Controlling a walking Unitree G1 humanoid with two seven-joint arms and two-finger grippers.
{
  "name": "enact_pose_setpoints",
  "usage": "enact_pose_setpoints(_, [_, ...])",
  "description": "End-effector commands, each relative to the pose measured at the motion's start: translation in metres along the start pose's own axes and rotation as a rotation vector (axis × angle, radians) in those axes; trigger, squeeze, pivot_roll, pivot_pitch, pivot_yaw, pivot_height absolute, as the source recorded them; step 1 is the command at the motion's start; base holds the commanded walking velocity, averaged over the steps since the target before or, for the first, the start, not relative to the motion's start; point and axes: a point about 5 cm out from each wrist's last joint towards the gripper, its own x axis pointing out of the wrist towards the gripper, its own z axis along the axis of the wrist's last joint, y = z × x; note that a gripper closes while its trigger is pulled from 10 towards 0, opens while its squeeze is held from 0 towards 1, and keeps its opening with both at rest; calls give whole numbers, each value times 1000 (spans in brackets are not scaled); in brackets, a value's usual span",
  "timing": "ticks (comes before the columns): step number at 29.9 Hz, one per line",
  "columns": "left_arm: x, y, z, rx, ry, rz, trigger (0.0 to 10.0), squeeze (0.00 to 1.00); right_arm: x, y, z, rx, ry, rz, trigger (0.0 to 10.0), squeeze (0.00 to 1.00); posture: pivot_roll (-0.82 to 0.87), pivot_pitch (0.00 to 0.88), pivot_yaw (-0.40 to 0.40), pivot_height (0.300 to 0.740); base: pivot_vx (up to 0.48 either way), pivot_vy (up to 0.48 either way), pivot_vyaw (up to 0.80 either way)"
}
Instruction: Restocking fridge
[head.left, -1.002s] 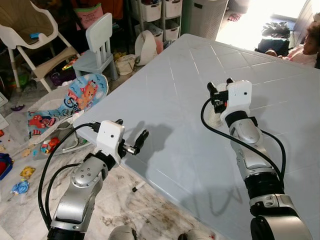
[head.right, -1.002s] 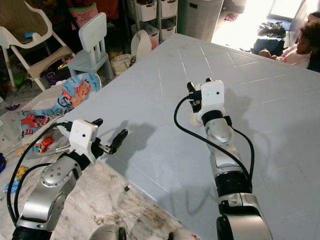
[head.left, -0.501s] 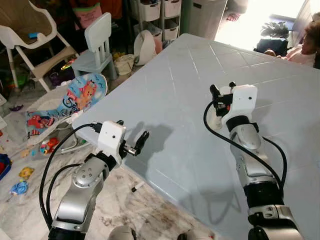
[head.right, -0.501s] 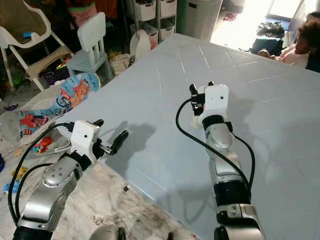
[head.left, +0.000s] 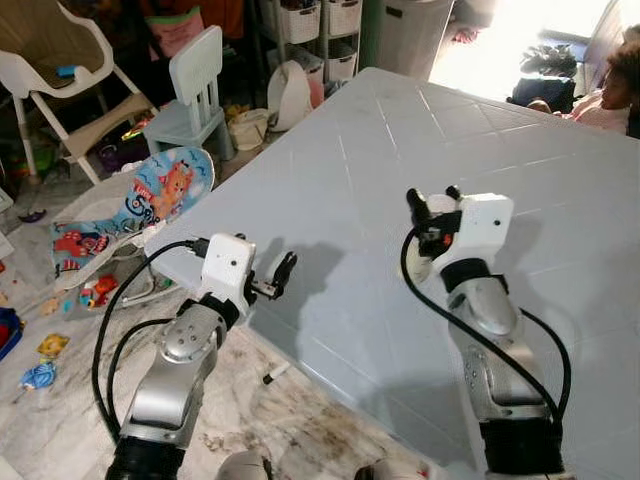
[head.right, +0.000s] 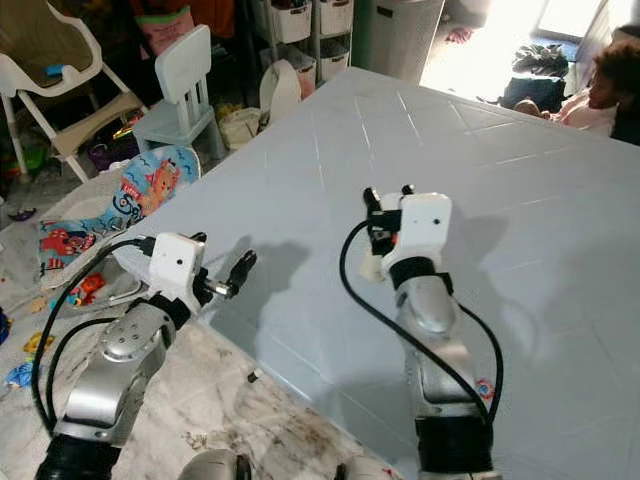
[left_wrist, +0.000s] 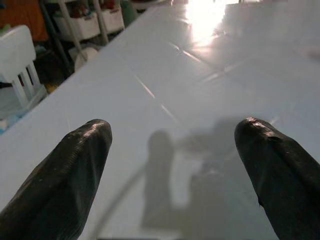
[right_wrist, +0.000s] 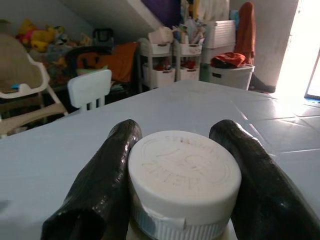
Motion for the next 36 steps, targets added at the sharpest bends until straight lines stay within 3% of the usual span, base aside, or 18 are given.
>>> enact_pose_setpoints(1, [0, 2, -5, -2, 17, 14, 10000, 0, -3, 4, 5, 9, -7, 8, 10000, 0, 41, 0, 4, 740, -304, 0, 0])
enact_pose_setpoints(21, [0, 0, -10, 3, 17, 24, 10000, 0, -11, 2, 1, -7, 39, 19, 10000, 0, 37, 0, -4, 740, -328, 0, 0])
enact_pose_setpoints(36, [0, 0, -12, 13, 17, 22, 10000, 0, -11, 6, -1, -16, 45, 54, 10000, 0, 42, 0, -7, 740, -324, 0, 800])
